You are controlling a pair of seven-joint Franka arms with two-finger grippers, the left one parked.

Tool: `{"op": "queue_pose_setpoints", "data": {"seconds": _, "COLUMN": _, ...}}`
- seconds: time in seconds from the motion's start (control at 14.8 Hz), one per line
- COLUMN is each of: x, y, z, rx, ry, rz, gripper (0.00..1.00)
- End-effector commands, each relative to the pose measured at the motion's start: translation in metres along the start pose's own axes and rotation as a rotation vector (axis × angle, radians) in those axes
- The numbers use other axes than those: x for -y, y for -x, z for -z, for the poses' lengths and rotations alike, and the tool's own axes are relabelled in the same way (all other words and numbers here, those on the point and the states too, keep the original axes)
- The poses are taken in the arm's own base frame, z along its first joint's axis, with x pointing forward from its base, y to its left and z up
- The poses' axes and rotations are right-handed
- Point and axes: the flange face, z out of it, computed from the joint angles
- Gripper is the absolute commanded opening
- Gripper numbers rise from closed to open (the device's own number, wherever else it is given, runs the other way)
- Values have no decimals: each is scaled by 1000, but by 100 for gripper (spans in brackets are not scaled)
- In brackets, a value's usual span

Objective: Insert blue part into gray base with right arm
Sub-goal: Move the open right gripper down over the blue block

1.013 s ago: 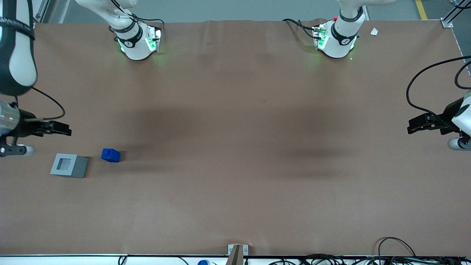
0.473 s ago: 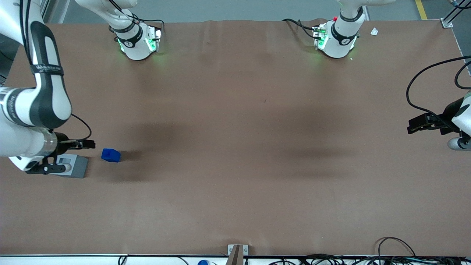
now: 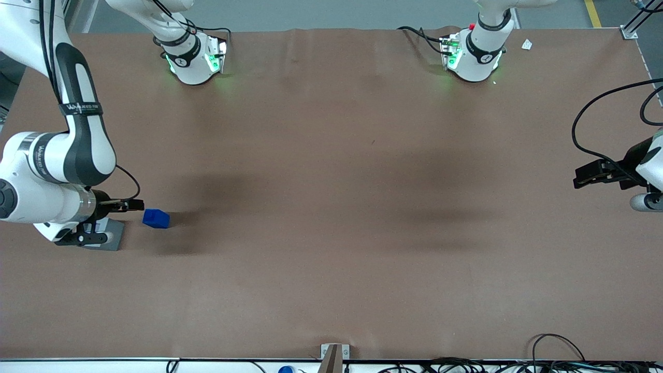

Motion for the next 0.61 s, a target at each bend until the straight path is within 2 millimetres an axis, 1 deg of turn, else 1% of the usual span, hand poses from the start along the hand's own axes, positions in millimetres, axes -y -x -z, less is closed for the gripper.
{"op": "queue_pose_setpoints", "data": {"seconds": 0.0, "x": -3, "y": 1, "z": -14, "rx": 14, "ry": -11, "rz": -8, "gripper": 100}}
{"op": "queue_pose_setpoints", "data": {"seconds": 0.07, "x": -4, "y": -1, "z": -20, "rx": 20, "ry": -12, "rz": -9, "gripper": 100}}
{"op": "queue_pose_setpoints", "data": {"seconds": 0.2, "x": -6, "y": -10, "z": -40, "rx": 14, "ry": -12, "rz": -14, "gripper": 100}}
{"op": "queue_pose_setpoints", "data": {"seconds": 0.34, "x": -1, "y": -13, "z": -48, "rx": 13, "ry": -28, "rz": -15, "gripper": 100}}
{"op": "queue_pose_setpoints", "data": {"seconds": 0.41, "x": -1, "y": -15, "z": -52, "rx": 8, "ry": -68, "rz": -37, "gripper": 100}}
{"op": "queue_pose_setpoints", "data": {"seconds": 0.54, "x": -12, "y": -20, "z": -65, "rx": -12, "ry": -94, "rz": -70, "gripper": 100}}
